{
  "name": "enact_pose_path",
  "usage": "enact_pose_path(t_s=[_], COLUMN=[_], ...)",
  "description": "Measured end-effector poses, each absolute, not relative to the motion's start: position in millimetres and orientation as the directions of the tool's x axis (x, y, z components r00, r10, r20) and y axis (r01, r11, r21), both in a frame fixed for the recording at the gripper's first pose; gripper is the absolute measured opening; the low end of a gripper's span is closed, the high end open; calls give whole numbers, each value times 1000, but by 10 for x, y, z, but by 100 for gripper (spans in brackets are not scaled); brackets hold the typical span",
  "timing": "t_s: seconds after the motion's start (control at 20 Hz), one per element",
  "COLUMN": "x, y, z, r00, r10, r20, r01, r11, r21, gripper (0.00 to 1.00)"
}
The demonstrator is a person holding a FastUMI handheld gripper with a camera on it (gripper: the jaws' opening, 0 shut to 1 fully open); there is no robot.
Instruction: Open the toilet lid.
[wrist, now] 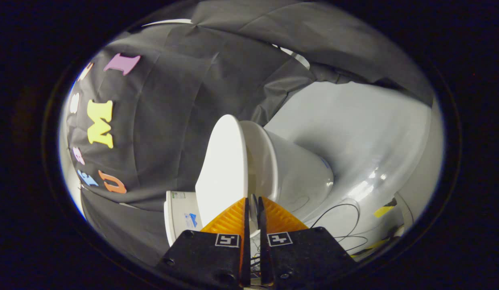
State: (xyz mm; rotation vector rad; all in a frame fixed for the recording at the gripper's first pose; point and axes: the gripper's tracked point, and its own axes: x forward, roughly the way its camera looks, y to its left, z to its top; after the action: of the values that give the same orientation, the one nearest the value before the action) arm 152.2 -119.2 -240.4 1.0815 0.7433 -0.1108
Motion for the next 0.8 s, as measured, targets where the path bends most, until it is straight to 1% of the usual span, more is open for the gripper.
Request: enact_pose_path(t_s=[0.15, 0.45, 0.8], x=[1554, 1551, 1582], y=[-1115, -925, -535], z=[-2199, -1692, -1048], r00=[749, 768, 800], r10=[262, 278, 314], r20=[-609, -577, -511], r01=[417, 346, 213], r11=[528, 579, 647], r21=[740, 738, 732], gripper=[13, 12, 12])
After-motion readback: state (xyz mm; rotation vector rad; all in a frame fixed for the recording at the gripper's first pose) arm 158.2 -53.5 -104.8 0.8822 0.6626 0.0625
